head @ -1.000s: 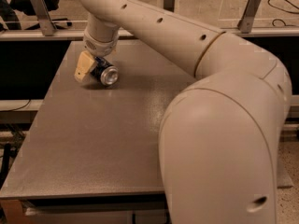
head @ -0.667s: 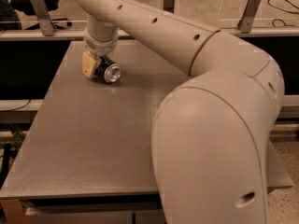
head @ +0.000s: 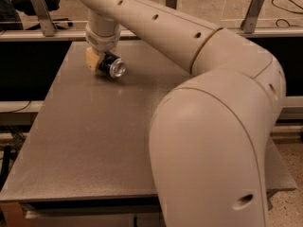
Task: Place pepsi can upright
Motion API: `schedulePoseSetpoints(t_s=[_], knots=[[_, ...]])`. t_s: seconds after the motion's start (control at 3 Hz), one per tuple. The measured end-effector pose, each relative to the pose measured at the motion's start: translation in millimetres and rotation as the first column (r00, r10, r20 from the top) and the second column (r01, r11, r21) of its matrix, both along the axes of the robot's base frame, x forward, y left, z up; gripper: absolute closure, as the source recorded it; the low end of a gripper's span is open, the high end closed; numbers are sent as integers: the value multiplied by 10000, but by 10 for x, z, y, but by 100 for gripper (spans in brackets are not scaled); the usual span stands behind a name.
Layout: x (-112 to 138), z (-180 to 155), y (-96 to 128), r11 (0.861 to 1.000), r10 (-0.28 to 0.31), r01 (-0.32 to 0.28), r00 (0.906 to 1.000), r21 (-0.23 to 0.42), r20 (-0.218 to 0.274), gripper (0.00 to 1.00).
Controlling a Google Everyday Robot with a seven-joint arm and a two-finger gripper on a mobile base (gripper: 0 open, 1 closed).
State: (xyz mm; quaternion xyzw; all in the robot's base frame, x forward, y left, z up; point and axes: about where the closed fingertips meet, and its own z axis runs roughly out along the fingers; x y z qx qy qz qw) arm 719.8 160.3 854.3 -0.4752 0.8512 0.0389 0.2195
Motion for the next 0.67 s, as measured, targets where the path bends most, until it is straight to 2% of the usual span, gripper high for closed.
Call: schedulePoseSetpoints(t_s=[0.33,0.67], knots=[[-98,283,-98,9949,632,-673,9964,751,565,100],[-269,525,-231,9691,1527,-1737,9800,1750,1274,100]])
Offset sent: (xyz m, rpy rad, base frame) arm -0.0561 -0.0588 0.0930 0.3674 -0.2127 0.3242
